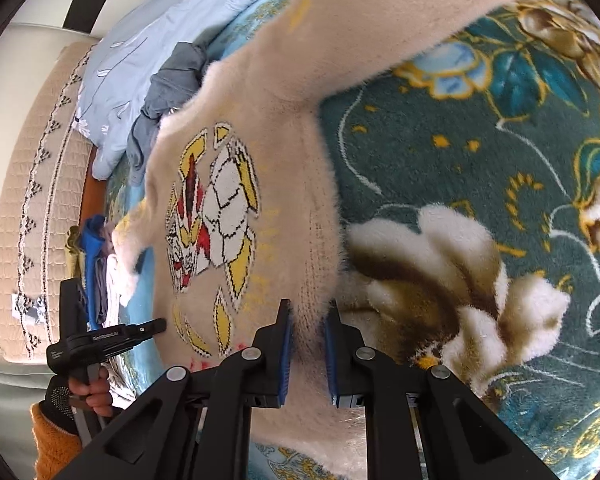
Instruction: Fold clothes
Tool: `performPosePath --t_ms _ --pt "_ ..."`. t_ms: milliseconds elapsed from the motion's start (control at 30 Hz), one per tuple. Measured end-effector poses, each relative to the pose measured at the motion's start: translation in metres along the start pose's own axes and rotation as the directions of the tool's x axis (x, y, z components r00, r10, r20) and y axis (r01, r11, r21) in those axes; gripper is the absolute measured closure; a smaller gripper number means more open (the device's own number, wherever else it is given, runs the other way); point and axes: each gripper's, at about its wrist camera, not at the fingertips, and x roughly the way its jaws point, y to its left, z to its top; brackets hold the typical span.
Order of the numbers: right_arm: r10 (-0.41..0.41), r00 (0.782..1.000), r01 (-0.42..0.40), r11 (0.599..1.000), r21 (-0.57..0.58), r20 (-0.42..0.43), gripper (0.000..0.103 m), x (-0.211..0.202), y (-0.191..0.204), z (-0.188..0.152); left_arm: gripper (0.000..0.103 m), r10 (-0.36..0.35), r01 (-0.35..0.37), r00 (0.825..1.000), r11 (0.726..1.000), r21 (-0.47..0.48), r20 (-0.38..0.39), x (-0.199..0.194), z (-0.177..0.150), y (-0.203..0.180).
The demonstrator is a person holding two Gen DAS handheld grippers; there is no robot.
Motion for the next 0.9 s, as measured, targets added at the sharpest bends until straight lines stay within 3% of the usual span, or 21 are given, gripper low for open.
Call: performPosePath --t_ms 300,433,533,600,800,900 --pt "-0.033 0.999 0.033 0.998 -0.056 0.002 0.084 -0.002 0.005 0.005 0.090 -0.085 0.086 0.996 0.994 -0.067 0.027 -0.005 -0.004 0.009" --pt "-0.031 0.998 0.035 0.997 -0.072 0.056 0.079 -0.018 0.002 0.012 0.078 -0.129 0.141 0.987 0.982 -0.126 0.101 -0.018 -0.004 0.022" --pt "-0.007 0.991 0.014 0.999 -0.048 0.130 0.073 -0.037 -0.005 0.027 0.071 -0.176 0.218 0.958 0.961 -0.173 0.228 -0.039 -0.003 0.037" --pt "0.011 0.983 -0.006 1.000 -0.028 0.183 0.073 -0.050 -0.011 0.038 0.069 -0.176 0.249 0.929 0.948 -0.198 0.326 -0.055 0.005 0.031" --pt "0.054 0.939 -0.079 0.995 0.062 0.339 0.073 -0.089 -0.039 0.072 0.068 -0.081 0.292 0.844 0.898 -0.328 0.531 -0.092 0.028 0.079" --pt "0.046 0.906 -0.118 0.982 0.148 0.421 0.073 -0.108 -0.067 0.086 0.068 -0.061 0.338 0.818 0.856 -0.391 0.571 -0.107 0.020 0.108"
